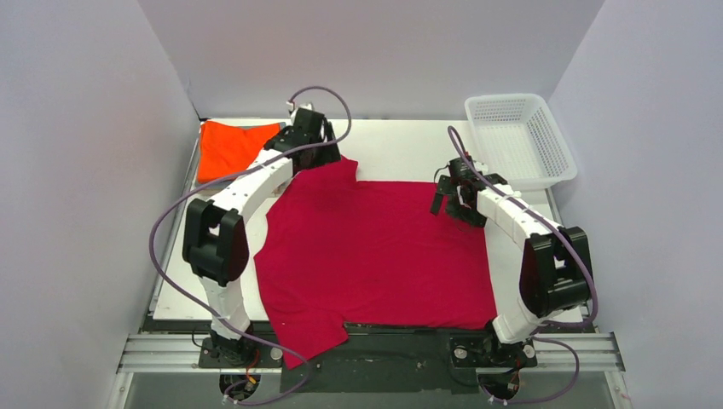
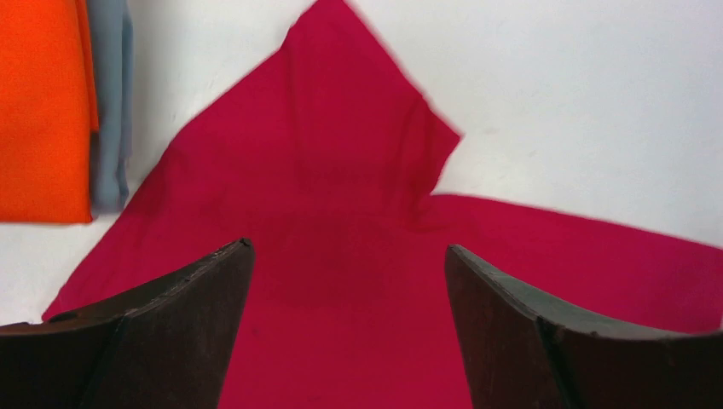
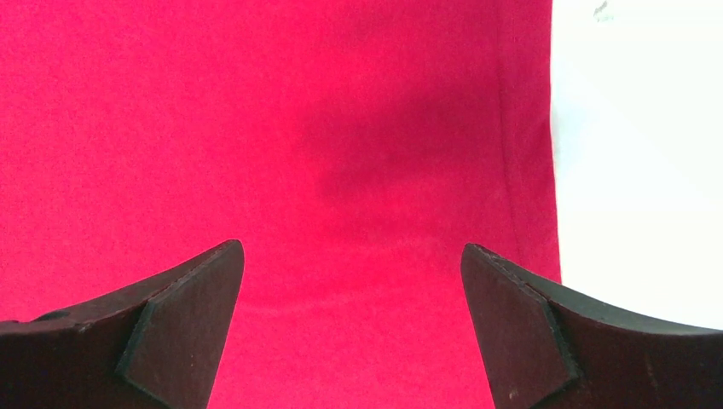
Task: Fold and stack the t-shirts
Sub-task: Flatten out the tshirt
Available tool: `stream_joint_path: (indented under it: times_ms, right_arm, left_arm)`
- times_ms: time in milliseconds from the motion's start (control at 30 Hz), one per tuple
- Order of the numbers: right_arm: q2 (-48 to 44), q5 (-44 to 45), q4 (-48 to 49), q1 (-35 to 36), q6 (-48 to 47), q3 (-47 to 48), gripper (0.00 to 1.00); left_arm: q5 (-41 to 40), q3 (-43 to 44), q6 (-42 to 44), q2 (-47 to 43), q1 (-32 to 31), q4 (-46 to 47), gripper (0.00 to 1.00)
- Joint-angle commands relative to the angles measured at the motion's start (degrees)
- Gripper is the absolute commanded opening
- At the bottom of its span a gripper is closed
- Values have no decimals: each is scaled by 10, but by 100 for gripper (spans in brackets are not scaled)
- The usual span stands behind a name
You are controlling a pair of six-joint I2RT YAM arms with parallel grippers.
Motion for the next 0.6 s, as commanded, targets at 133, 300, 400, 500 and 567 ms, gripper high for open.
stream_joint_path:
  times_ms: [133,300,400,500,567]
  right_arm:
    - [104,21,-18,-25,23,93,94]
    - [180,16,-26,-28,28,134,93]
    - [217,12,-31,-28,32,159,93]
    - [261,11,-41,-32,37,191,93]
    - [285,-9,-45,-38,41,212,93]
  left_arm:
    - [17,-48,16,73,5,-30,93]
    - [26,-18,16,126,18,-43,93]
    - [31,-5,14,153,28,-48,93]
    - [34,6,13,171,36,-50,93]
    - [36,16,13,186,42,-51,93]
